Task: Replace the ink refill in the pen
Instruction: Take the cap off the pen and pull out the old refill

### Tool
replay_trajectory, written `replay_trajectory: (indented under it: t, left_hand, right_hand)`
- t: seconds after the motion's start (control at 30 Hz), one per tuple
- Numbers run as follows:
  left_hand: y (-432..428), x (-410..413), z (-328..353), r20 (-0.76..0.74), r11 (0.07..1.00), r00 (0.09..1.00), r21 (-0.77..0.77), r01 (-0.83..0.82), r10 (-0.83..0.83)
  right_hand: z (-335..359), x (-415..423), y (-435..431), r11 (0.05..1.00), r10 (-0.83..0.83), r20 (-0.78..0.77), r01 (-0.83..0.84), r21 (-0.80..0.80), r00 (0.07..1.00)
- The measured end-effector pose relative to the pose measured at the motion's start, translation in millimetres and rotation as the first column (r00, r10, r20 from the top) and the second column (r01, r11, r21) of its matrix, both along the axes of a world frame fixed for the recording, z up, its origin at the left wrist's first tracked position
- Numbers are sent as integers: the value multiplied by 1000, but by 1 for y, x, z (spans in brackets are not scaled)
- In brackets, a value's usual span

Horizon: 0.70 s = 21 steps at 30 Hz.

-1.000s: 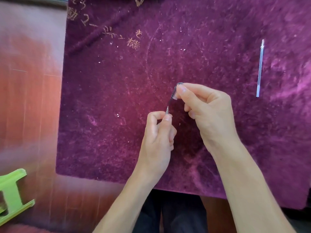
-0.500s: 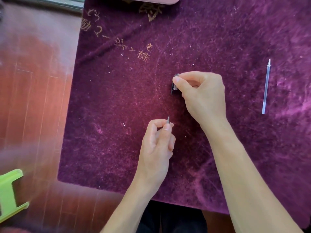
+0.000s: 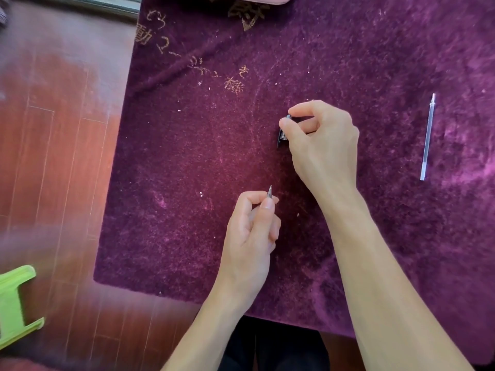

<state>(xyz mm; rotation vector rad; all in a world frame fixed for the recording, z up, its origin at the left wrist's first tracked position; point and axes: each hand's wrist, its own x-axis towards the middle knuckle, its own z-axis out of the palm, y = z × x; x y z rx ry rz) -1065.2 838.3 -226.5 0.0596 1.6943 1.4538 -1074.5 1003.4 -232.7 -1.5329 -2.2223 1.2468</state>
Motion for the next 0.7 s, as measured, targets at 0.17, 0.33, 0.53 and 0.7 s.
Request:
replay_trajectory:
  t: [0.17, 0.33, 0.53, 0.7]
  left_hand:
    - [-2, 1, -1, -9, 1000, 1000, 1, 2, -2]
    - [-3, 3, -1, -15, 1000, 1000, 4, 2, -2]
    - [1, 7, 5, -23, 999, 999, 20, 39, -39]
    - [9, 13, 9, 0, 996, 997, 55, 72, -72]
  right_hand:
    - [-1, 3, 1, 1000, -8, 0, 8, 6, 1000]
    - [5, 12, 4, 999, -32, -49, 33, 27, 998]
    - [26, 64, -14, 986, -105, -306, 57, -160, 946]
    - [17, 108, -35, 926, -110, -288, -6, -377, 951]
